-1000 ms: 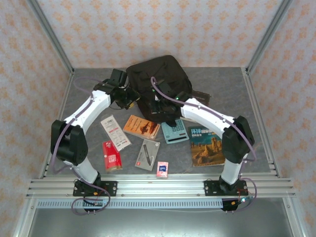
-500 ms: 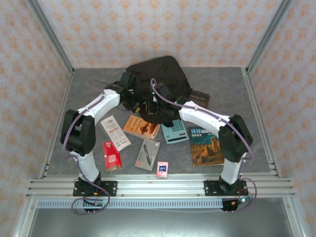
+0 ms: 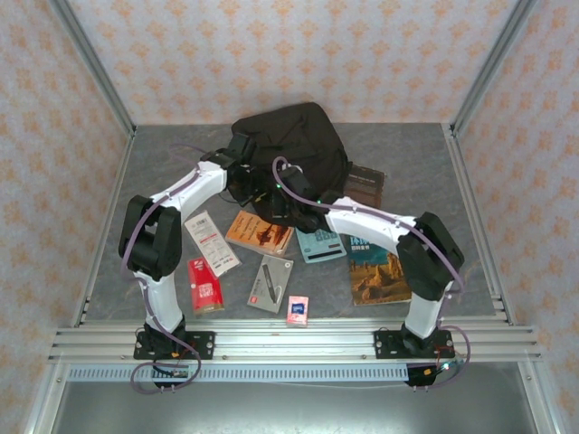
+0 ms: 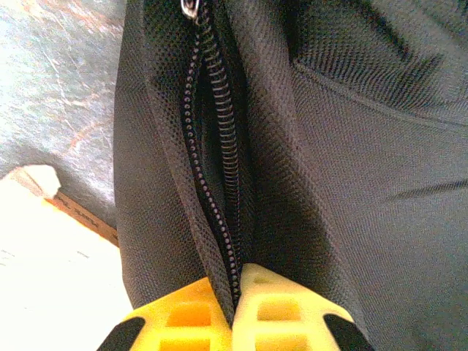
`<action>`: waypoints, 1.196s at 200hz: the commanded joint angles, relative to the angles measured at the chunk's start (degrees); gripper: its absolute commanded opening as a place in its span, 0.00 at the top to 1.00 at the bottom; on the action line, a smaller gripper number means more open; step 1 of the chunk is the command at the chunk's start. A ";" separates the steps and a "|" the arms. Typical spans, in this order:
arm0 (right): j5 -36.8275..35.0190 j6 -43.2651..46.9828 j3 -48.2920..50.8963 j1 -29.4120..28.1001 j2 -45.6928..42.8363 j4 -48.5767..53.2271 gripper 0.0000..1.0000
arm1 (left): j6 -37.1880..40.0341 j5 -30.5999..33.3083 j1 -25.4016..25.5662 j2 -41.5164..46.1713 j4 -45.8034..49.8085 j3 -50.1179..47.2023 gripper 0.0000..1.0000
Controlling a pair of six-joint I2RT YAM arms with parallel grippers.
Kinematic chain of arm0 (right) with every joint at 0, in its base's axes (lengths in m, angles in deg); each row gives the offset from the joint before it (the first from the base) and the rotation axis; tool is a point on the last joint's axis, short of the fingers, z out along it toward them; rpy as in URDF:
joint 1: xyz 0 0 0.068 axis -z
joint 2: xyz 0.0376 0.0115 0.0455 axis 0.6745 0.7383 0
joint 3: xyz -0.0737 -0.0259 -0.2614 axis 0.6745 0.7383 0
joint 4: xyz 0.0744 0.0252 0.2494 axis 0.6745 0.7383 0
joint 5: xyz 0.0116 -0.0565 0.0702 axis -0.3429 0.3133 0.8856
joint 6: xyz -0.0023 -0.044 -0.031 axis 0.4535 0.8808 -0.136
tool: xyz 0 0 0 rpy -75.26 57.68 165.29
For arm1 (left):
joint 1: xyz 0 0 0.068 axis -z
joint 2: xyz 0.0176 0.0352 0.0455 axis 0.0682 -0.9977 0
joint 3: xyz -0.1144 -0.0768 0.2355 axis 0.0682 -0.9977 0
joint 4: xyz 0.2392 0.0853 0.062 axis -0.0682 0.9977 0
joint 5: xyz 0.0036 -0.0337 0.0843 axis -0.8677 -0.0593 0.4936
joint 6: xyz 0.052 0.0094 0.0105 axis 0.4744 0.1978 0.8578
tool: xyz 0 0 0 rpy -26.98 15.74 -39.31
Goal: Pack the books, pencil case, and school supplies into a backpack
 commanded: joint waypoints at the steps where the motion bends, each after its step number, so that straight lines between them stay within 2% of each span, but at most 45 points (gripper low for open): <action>1: -8.98 -1.75 4.63 -0.10 -5.40 -0.83 1.00 | 1.58 5.76 -1.66 1.80 2.07 1.80 1.00; 65: -15.82 -0.26 9.57 0.19 -11.87 -0.47 1.00 | 2.43 7.69 -3.98 2.00 2.62 2.35 1.00; 124: -17.28 -0.61 12.45 2.94 -16.10 -0.45 1.00 | 4.02 8.55 -5.07 1.66 3.73 4.20 1.00; 155: -12.73 1.17 10.35 4.83 -14.73 0.88 1.00 | 6.89 11.22 -5.96 2.11 6.09 7.38 1.00; 174: -8.41 1.06 6.59 4.95 -11.60 2.80 1.00 | 9.72 7.72 -5.84 1.61 7.15 10.69 1.00; 184: -7.58 0.09 5.44 4.87 -10.35 2.66 1.00 | 9.86 6.38 -5.74 3.10 5.98 9.86 0.85; 201: -7.17 -0.62 4.49 4.95 -9.30 1.56 1.00 | 10.95 7.85 -5.47 7.72 4.11 7.32 0.65; 225: -6.24 -0.94 2.84 4.95 -7.80 1.78 1.00 | 13.41 9.38 -5.18 13.86 3.08 4.24 0.46; 230: -5.96 -1.01 2.68 4.95 -7.54 1.60 1.00 | 13.46 9.50 -5.11 15.40 2.23 3.04 0.41; 236: -5.65 -1.14 2.36 4.95 -7.27 1.64 1.00 | 13.47 9.34 -4.90 17.06 1.17 1.46 0.29; 239: -5.48 -1.23 2.24 4.95 -7.15 1.67 1.00 | 13.43 9.33 -4.72 17.84 0.83 0.91 0.26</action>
